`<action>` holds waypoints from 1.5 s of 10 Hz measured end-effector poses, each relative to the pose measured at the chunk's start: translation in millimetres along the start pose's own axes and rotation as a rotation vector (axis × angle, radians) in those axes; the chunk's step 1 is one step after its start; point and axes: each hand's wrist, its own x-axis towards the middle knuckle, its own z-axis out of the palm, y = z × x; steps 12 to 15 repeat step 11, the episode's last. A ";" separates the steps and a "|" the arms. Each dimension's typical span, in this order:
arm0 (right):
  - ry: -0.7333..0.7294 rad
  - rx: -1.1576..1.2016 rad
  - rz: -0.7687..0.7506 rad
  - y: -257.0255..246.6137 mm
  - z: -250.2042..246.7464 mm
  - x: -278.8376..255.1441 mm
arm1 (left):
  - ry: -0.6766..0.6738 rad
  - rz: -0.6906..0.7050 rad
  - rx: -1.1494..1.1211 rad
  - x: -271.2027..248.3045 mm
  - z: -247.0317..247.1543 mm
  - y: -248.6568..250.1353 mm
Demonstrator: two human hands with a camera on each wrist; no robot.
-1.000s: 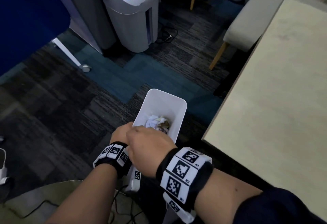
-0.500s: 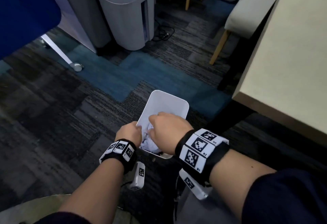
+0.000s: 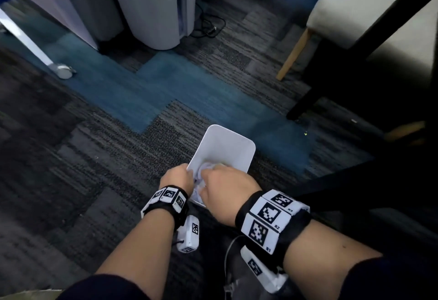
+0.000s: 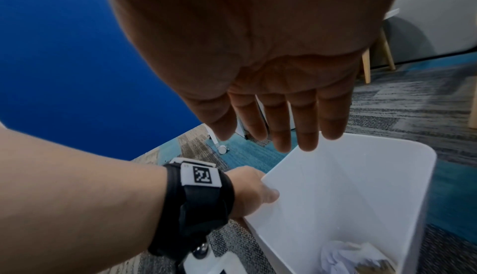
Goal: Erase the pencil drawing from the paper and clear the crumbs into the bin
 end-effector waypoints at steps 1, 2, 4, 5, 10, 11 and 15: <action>0.005 -0.051 0.025 6.0 11.3 12.0 | 0.029 0.014 0.004 17.9 6.0 0.2; 0.044 -0.068 0.032 8.8 16.2 16.5 | 0.039 0.051 0.001 30.2 7.0 5.9; 0.092 -0.027 0.031 -1.9 -1.7 4.5 | 0.038 0.121 -0.056 10.2 -19.1 15.9; 0.166 0.021 0.031 -14.0 -26.7 -13.2 | 0.156 0.194 -0.078 -27.0 -59.4 21.9; 1.081 0.299 -0.295 -27.6 -214.1 -285.9 | 0.858 1.141 -0.307 -353.1 -258.8 196.5; 1.120 0.276 -0.123 13.7 -241.1 -334.8 | 0.734 1.240 -0.228 -392.1 -224.4 245.7; 1.120 0.276 -0.123 13.7 -241.1 -334.8 | 0.734 1.240 -0.228 -392.1 -224.4 245.7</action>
